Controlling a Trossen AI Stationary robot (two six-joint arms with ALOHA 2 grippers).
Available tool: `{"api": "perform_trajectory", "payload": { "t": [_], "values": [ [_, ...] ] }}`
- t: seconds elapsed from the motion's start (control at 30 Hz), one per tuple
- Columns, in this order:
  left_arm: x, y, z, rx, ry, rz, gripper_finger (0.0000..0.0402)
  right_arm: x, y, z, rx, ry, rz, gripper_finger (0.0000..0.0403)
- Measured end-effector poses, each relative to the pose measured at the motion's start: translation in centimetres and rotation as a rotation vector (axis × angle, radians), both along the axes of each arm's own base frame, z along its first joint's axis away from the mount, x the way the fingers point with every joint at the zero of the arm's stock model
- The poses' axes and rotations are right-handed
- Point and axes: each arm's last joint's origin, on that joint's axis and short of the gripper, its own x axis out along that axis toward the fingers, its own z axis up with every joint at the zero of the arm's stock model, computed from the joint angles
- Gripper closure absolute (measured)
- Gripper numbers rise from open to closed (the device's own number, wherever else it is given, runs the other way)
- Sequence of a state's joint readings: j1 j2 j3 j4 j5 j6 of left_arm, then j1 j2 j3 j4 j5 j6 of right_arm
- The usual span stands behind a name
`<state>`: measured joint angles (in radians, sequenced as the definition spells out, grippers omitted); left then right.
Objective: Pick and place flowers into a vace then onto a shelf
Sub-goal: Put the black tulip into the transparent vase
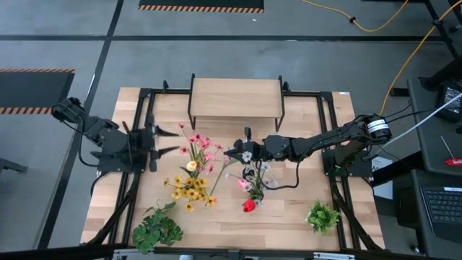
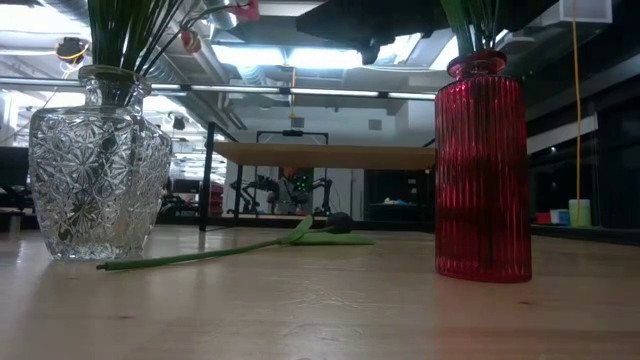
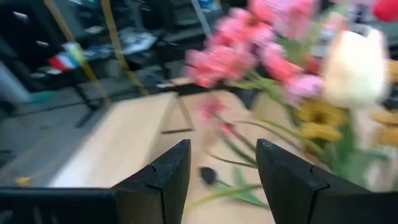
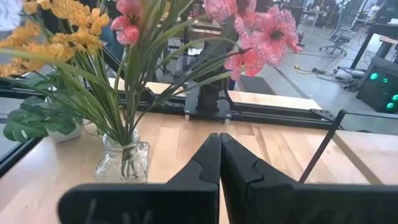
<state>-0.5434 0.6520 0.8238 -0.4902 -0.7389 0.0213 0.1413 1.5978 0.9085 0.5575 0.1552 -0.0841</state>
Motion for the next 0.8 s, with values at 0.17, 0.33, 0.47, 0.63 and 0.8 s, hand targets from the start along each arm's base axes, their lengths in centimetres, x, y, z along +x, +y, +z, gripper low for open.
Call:
{"api": "perform_trajectory", "payload": {
  "t": [0.17,0.33,0.47,0.63,0.8],
  "values": [
    [-0.1,0.5,0.1,0.045,-0.007,0.088,0.0227,0.0,0.0,0.0,0.0,0.003,0.0,0.0398],
    [-0.4,1.5,-0.1,0.065,0.008,0.195,0.0234,0.0,0.0,0.0,0.0,0.003,0.0,0.0398],
    [-0.9,2.6,-0.6,0.065,0.052,0.291,0.0246,0.0,0.0,0.0,-0.005,0.003,0.0,0.0398],
    [-1.4,3.7,-0.6,0.047,0.05,0.353,0.0256,0.0,0.0,0.0,-0.028,0.001,0.003,0.0398],
    [-1.7,4.6,-0.5,0.059,0.059,0.377,0.0285,0.0,0.0,0.0,-0.029,0.001,0.003,0.0398]
  ]
}}
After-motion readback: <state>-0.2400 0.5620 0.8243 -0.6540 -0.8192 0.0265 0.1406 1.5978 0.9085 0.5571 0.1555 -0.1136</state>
